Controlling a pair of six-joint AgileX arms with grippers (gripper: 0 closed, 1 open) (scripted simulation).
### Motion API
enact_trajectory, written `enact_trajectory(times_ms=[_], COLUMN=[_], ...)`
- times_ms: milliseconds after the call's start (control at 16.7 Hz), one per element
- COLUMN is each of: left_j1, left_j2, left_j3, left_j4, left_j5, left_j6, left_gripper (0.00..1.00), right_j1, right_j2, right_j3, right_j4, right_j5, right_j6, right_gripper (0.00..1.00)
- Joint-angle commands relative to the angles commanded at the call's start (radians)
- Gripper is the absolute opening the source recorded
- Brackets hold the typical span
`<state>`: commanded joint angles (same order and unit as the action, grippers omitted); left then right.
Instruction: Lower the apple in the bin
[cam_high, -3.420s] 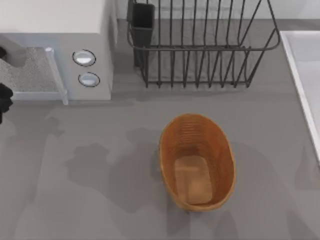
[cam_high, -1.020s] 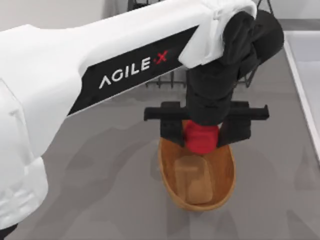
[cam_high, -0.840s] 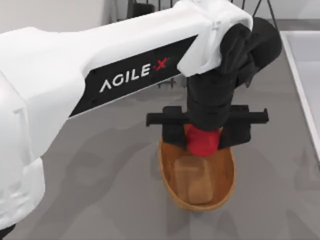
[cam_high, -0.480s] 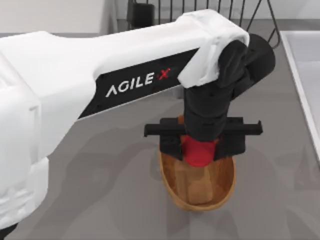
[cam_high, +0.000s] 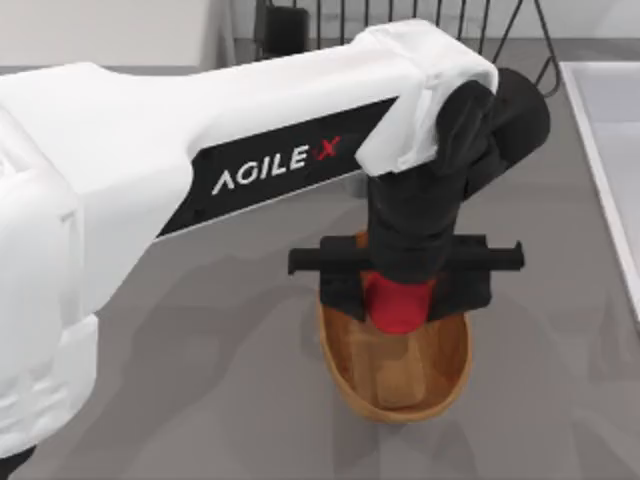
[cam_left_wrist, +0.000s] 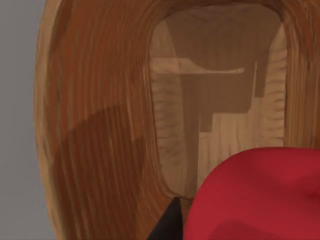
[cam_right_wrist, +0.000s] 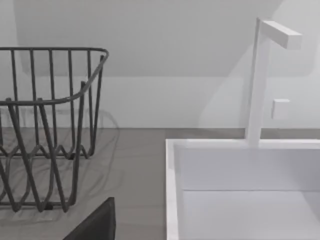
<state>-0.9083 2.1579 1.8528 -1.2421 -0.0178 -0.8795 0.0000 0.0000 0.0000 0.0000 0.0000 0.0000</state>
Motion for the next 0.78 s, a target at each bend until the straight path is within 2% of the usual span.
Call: enact_trajectory(times_ms=[420,780], left_j1=[0.0,0.0], left_j2=[0.0,0.0], left_j3=[0.0,0.0], left_j4=[0.0,0.0], left_j5=[0.0,0.0], left_j6=[0.0,0.0], left_gripper=[0.98,1.0], right_j1=[0.0,0.0], right_j2=[0.0,0.0], right_j3=[0.0,0.0], right_j4=[0.0,0.0], right_j5=[0.0,0.0], right_j6=[0.0,0.0], right_gripper=[1.0,1.0])
